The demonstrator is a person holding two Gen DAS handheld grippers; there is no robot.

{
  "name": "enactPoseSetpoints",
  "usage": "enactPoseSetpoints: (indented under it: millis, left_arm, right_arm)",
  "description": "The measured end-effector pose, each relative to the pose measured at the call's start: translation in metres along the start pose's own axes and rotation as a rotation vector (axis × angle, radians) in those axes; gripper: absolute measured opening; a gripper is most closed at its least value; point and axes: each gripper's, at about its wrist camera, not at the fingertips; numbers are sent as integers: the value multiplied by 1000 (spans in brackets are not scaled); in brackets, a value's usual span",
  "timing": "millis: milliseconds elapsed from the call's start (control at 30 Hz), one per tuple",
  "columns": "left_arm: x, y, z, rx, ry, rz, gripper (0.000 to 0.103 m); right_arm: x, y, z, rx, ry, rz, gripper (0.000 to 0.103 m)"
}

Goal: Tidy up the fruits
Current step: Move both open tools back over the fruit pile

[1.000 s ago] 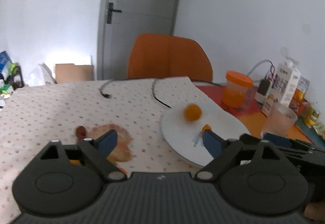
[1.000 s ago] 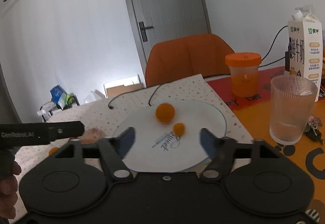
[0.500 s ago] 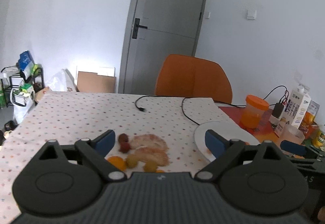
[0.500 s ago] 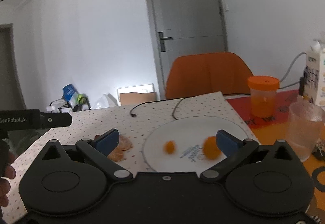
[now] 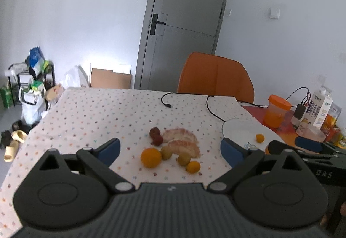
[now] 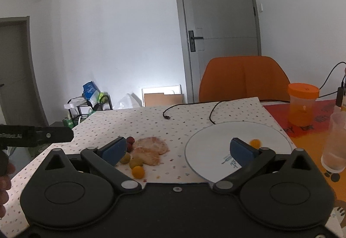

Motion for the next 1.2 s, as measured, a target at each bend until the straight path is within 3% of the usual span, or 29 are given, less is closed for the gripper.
enactPoseSetpoints:
  millis: [533,1000,1200]
  left_arm:
    - [-6,-15,34,25,-11,44,98]
    - [-18,4,50,0,-66,35,96]
    - [-20,20,49,-10,-73,38,91]
  right_arm:
    - [-11,16,25,56,-2,150,103]
    - [-11,33,28,68,13,160,102]
    - [-11,43,25,77,21,181,93]
Point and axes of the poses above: each gripper's, at about its wrist camera, not at the fingertips, and y roughly the way its jaws point, z to its left, x to its top, and after that the axes turned 15 degrees about y, right-handed
